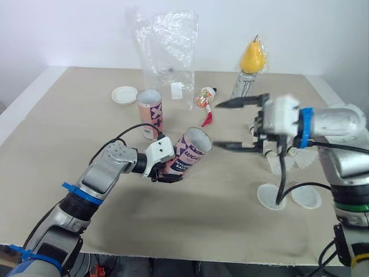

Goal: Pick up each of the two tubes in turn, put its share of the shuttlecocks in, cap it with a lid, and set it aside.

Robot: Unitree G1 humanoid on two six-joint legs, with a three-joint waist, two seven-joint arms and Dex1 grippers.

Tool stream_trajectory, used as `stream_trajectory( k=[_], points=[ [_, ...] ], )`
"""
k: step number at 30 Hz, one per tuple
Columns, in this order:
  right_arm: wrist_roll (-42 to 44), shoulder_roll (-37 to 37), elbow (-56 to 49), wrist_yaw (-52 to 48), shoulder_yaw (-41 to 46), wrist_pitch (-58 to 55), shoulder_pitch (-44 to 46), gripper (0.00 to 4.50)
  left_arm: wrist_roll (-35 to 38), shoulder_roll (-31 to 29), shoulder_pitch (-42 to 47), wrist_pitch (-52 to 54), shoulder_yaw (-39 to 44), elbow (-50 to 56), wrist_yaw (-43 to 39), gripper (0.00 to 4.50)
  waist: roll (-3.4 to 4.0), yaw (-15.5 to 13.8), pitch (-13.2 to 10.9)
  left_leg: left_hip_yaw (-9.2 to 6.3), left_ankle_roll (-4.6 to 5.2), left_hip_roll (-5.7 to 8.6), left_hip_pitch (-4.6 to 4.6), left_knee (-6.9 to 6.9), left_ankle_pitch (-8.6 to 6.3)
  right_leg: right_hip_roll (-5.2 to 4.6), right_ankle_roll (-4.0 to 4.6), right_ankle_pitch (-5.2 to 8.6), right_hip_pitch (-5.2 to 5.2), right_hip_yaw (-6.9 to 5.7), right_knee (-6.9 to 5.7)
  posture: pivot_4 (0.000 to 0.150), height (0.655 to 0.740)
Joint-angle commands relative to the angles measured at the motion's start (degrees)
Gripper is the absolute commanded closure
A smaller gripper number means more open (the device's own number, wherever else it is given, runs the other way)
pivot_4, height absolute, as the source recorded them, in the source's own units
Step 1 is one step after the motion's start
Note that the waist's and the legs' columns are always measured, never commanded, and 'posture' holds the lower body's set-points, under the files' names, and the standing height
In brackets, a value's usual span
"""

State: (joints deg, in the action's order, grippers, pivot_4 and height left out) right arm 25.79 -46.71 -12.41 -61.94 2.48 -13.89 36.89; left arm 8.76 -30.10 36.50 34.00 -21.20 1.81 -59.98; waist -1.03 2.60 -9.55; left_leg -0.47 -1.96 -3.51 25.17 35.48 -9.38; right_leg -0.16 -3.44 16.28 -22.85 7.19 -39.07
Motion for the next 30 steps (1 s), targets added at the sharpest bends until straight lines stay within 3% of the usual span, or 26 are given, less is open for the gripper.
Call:
stream_trajectory(
  k=[1,6,10,13,19,22,30],
  points=[
    [7.71,4.6,-10.84,21.11,12.42,-18.97,-7.6,0.17,-1.23,-0.83,-0.22,-0.14,-1.01,0.15,-0.33,1.51,-0.07,-0.09,0.05,-0.05,0.0,0.0,0.01,-0.02,0.0,0.0,0.03,0.01,0.02,-0.04,0.0,0.15,0.74],
    [0.71,15.15,-30.41,47.09,18.0,-33.12,-24.27,0.17,-1.03,-0.82,0.26,-0.71,-1.54,-0.05,-1.3,1.51,0.07,-0.13,0.07,-0.15,-0.01,0.02,0.06,-0.1,0.0,0.01,0.09,0.1,-0.04,-0.12,-0.06,0.15,0.74],
    [-8.43,20.13,-40.49,58.25,15.91,-36.24,-36.17,0.17,-1.06,-0.09,1.03,-0.87,-2.09,-0.62,-1.82,1.51,0.1,-0.11,0.1,-0.17,-0.01,0.07,0.1,-0.08,0.0,-0.01,-0.27,0.33,-0.07,-0.12,-0.06,0.15,0.74],
    [-11.98,24.45,-43.34,61.91,13.46,-34.74,-42.68,0.17,-1.33,0.34,1.08,-1.19,-2.22,-1.02,-2.07,1.51,0.08,0.01,0.11,-0.13,-0.01,0.11,0.09,0.0,0.0,-0.03,-0.33,0.27,-0.04,-0.05,-0.06,0.15,0.74],
    [-10.75,31.6,-43.24,62.01,12.89,-33.99,-47.16,0.17,-1.49,0.14,0.44,-0.76,-2.25,-0.21,-2.13,1.51,0.06,0.04,0.13,-0.1,0.06,0.09,0.06,0.03,0.07,-0.03,-0.12,0.32,-0.02,-0.01,-0.05,0.15,0.74],
    [-7.53,35.35,-40.56,61.19,15.12,-33.36,-46.01,0.17,-1.6,-0.08,0.05,-0.56,-2.31,0.18,-2.01,1.51,0.04,0.04,0.13,-0.06,0.06,0.1,0.07,0.03,0.07,-0.05,-0.14,0.31,-0.02,0.03,-0.03,0.15,0.74],
    [-3.73,35.73,-34.72,58.83,18.91,-32.37,-42.06,0.17,-1.45,-0.37,-0.81,0.5,-2.04,1.48,-1.39,1.51,0.04,0.06,0.13,-0.08,0.06,0.1,0.06,-0.04,0.06,-0.03,-0.27,0.26,-0.02,0.0,-0.03,0.15,0.74]
  ],
)
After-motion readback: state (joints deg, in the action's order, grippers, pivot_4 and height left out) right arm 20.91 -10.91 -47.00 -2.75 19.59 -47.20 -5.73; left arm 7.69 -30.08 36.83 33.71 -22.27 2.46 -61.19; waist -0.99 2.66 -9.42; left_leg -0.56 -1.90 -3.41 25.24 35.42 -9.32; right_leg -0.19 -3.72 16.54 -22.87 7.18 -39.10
